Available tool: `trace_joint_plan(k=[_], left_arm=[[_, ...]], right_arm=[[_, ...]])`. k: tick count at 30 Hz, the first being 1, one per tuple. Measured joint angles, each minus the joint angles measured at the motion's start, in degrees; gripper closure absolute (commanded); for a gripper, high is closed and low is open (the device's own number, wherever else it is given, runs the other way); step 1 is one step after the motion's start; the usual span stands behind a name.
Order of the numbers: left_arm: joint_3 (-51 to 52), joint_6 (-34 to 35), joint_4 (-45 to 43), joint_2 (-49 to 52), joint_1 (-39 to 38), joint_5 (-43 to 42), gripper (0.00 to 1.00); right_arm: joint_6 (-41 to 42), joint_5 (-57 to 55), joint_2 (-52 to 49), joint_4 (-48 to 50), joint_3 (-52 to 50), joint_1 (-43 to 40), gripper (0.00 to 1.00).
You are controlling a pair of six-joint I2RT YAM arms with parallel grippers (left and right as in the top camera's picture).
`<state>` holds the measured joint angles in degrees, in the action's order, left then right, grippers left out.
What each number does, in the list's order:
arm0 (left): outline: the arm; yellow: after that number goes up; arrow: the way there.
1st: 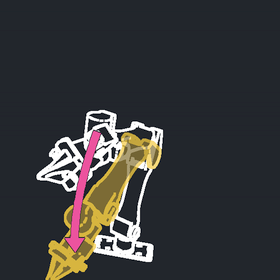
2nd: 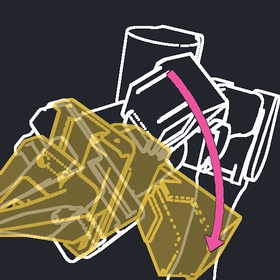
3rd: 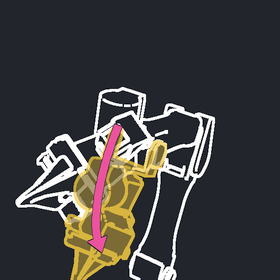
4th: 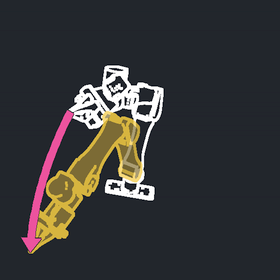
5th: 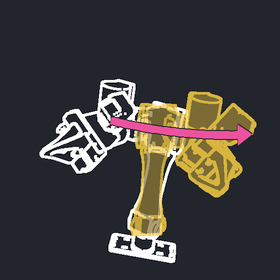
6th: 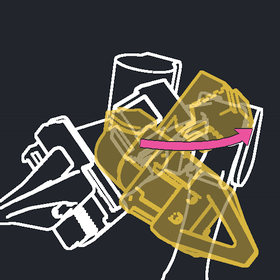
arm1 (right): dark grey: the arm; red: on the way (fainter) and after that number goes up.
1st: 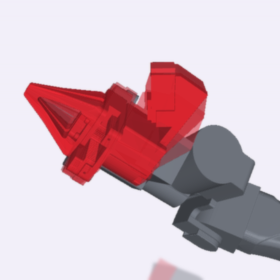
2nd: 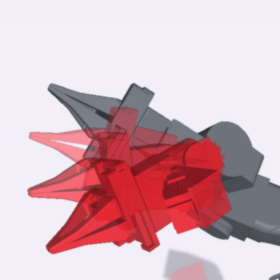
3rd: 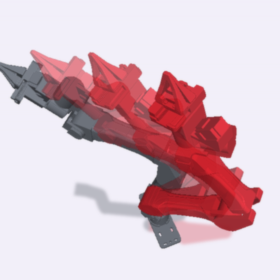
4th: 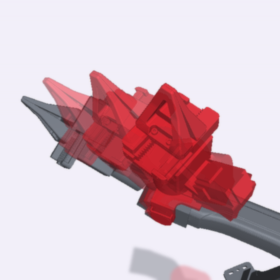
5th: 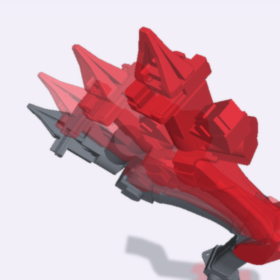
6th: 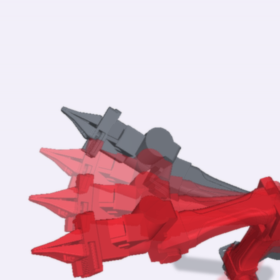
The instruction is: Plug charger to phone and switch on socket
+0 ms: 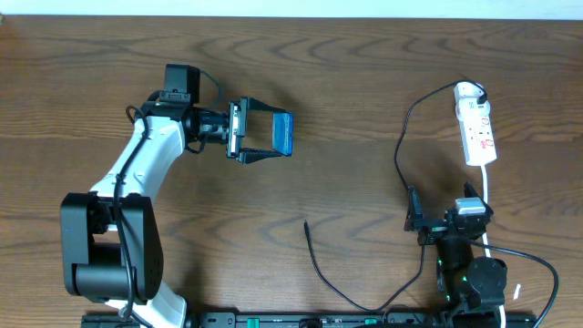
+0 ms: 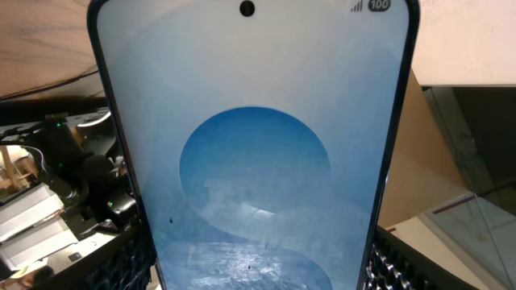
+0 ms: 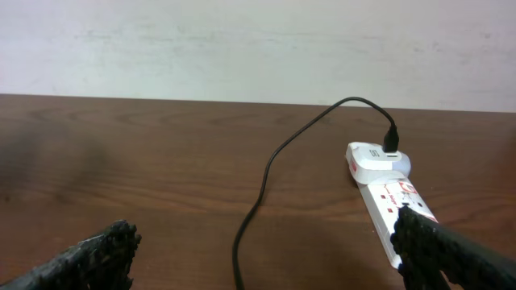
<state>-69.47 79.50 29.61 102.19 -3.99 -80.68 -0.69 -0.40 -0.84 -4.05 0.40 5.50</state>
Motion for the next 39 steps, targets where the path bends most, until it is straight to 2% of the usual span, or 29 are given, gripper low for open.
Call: trace_joint_plan(k=[28,39], left_arm=[[0.0,-1.8,-0.3,0.0,0.0,0.1,0.93],[0.0,-4.2,-0.3,0.0,0.0,4.2,0.93]], right_arm=[[0.0,0.0,0.0,0.0,0.0,0.0,0.01],[0.0,0.0,0.0,0.0,0.0,0.0,0.01]])
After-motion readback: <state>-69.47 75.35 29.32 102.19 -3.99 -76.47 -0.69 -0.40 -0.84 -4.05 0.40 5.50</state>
